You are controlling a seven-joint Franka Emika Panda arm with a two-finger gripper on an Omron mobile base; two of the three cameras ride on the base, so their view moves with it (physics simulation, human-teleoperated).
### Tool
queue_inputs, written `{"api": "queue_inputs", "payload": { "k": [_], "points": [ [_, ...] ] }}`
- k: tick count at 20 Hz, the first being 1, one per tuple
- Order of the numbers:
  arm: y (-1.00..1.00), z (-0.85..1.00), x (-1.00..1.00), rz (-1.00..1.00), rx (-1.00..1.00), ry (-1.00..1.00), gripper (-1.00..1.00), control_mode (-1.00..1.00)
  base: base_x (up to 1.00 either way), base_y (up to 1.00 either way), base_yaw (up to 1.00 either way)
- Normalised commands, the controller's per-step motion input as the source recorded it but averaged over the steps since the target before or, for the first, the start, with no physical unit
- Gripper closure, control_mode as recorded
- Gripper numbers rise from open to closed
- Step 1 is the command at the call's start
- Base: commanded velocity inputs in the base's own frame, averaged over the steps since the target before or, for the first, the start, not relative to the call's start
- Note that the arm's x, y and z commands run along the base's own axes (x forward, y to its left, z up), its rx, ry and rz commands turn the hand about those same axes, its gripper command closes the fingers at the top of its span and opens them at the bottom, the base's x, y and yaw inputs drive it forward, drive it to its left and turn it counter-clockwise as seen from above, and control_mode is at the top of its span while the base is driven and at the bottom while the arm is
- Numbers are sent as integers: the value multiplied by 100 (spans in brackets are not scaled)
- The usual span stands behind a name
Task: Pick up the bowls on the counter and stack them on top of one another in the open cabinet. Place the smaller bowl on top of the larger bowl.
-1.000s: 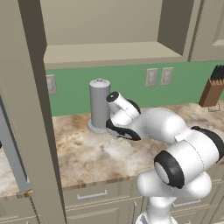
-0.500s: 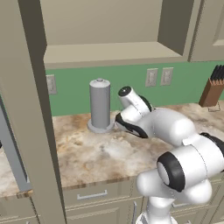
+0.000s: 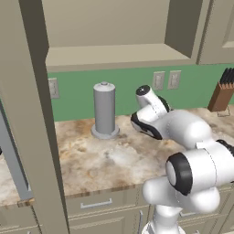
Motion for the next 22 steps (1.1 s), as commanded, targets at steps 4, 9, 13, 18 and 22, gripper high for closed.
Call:
{"api": "queue_inputs", "payload": {
  "k": [4, 9, 13, 18, 22],
  "points": [
    [-40, 2, 16, 0, 0, -3, 100, -100, 0, 0, 0],
    [-34, 0, 21, 1, 0, -3, 100, -100, 0, 0, 0],
    [-17, -1, 25, 1, 0, -1, 100, -100, 0, 0, 0],
    [-4, -4, 19, 0, 0, 0, 100, -100, 0, 0, 0],
    [-1, -8, 7, 0, 0, 0, 100, -100, 0, 0, 0]
  ]
}}
